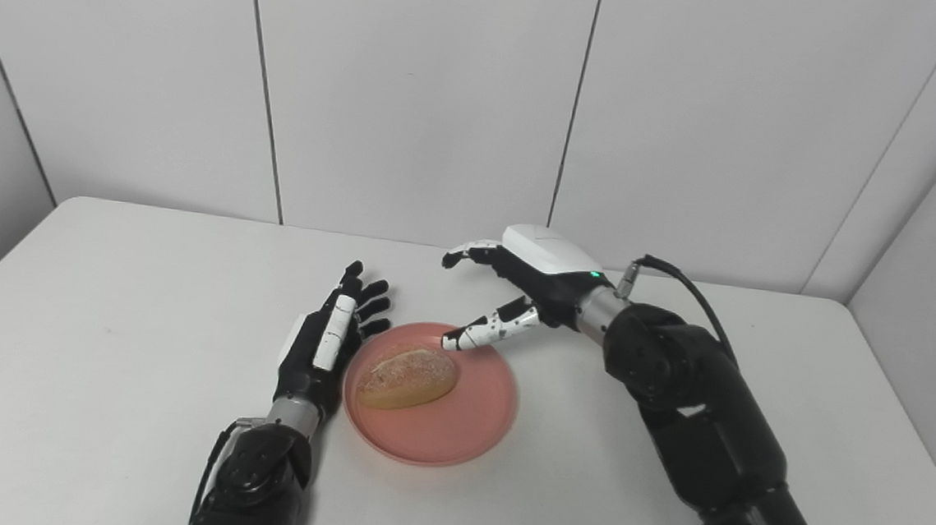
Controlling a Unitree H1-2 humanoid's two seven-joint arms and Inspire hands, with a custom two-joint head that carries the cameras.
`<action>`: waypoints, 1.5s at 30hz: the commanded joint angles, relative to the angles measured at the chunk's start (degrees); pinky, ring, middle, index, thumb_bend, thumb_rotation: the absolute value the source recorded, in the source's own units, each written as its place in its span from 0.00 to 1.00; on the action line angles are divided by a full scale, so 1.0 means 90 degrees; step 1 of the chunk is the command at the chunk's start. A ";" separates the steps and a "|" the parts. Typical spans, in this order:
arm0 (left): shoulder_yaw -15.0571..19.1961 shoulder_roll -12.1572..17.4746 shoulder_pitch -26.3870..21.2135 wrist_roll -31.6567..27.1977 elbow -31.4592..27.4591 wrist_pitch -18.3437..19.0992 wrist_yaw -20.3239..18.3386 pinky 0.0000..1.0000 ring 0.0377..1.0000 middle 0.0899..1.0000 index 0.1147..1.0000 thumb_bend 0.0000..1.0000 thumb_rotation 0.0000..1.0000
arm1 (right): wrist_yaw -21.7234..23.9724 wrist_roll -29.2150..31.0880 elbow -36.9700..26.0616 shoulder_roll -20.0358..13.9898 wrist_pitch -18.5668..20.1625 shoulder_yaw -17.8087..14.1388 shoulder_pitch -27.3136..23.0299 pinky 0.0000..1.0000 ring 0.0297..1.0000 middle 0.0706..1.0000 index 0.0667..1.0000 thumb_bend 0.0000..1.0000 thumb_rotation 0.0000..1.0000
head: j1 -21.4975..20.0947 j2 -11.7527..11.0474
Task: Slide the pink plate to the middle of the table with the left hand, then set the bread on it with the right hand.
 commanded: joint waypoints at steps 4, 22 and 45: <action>-0.0053 0.0032 -0.0256 0.0234 0.0184 -0.0135 0.0210 0.77 0.88 0.87 0.96 0.98 0.91 | -0.1404 0.1105 0.0590 0.0815 -0.0265 -0.0892 0.0442 0.82 0.89 0.88 0.85 0.92 0.86 | -0.0065 0.0004; -0.0109 0.0047 -0.0486 0.0755 0.0667 -0.0753 0.0753 0.97 0.97 0.98 0.98 0.90 0.93 | -0.4164 0.3295 0.2474 0.2879 -0.1669 -0.2545 0.1028 1.00 1.00 1.00 1.00 0.79 1.00 | -0.0480 0.0049; -0.0293 -0.0012 -0.0324 0.1166 0.0752 -0.1030 0.1224 0.98 0.98 0.97 0.98 0.85 0.95 | -0.4283 0.3298 0.3267 0.2572 -0.2498 -0.1982 0.1243 1.00 1.00 0.97 0.95 0.83 1.00 | -0.0462 0.0098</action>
